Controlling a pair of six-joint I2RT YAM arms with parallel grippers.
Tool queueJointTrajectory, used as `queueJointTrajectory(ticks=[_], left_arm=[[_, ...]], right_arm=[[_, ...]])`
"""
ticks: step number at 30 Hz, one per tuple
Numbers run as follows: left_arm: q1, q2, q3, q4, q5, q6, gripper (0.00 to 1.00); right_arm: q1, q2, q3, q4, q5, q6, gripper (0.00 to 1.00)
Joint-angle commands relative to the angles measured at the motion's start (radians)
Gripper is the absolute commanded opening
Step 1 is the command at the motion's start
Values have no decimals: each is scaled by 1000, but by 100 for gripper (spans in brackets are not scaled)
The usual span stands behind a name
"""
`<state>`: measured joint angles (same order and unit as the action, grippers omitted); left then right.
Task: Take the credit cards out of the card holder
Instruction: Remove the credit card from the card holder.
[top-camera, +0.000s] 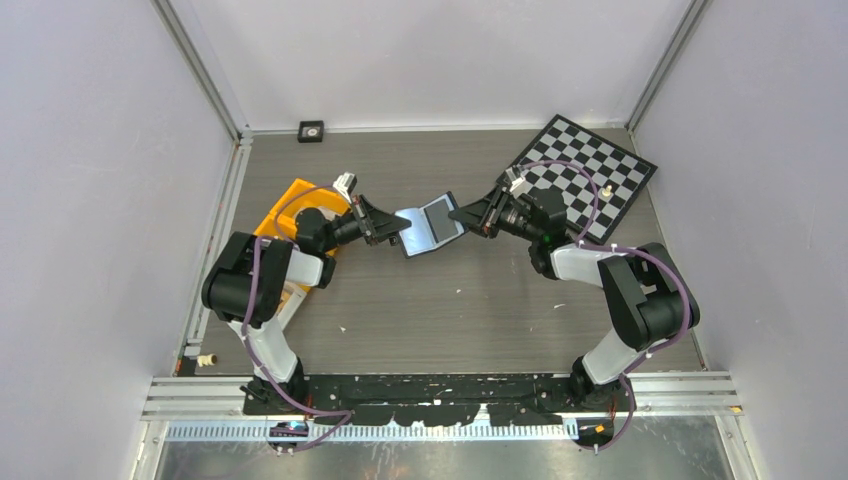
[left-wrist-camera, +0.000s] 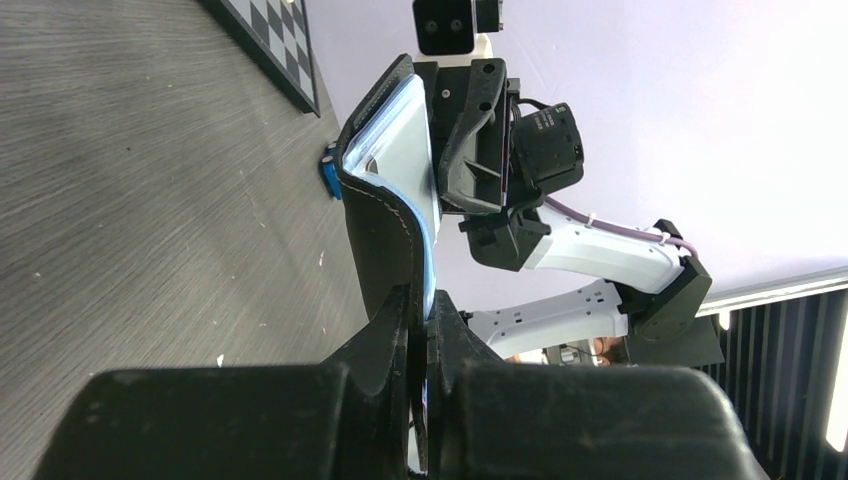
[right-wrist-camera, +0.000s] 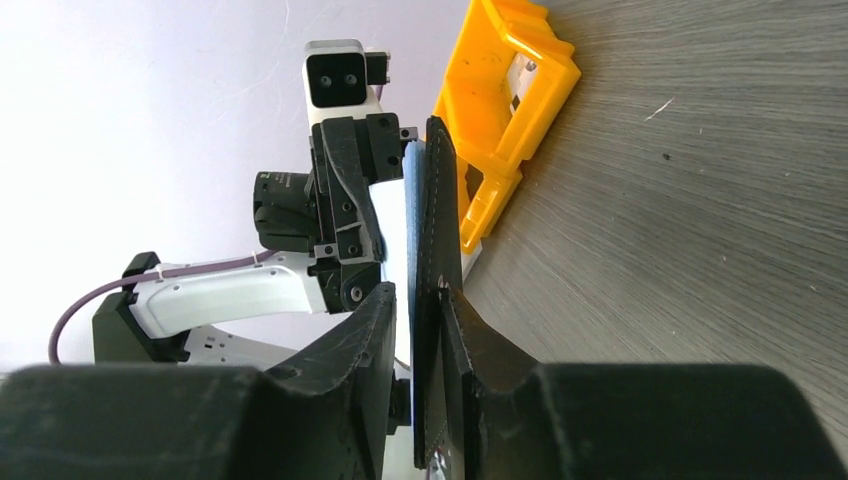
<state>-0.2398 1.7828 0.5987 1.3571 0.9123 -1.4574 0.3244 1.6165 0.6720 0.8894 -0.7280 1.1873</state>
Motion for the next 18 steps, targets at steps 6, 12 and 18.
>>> queueJointTrajectory(ticks=[6,12,18], left_arm=[[3,-16,8,-42,7,78,0],[4,-47,8,-134,-1,137,0],[13,-80,2,-260,-29,205,10]], right_arm=[[16,-31,62,-203,9,-141,29],[21,-27,72,-221,6,-155,14],[21,-33,59,-189,19,-142,1]])
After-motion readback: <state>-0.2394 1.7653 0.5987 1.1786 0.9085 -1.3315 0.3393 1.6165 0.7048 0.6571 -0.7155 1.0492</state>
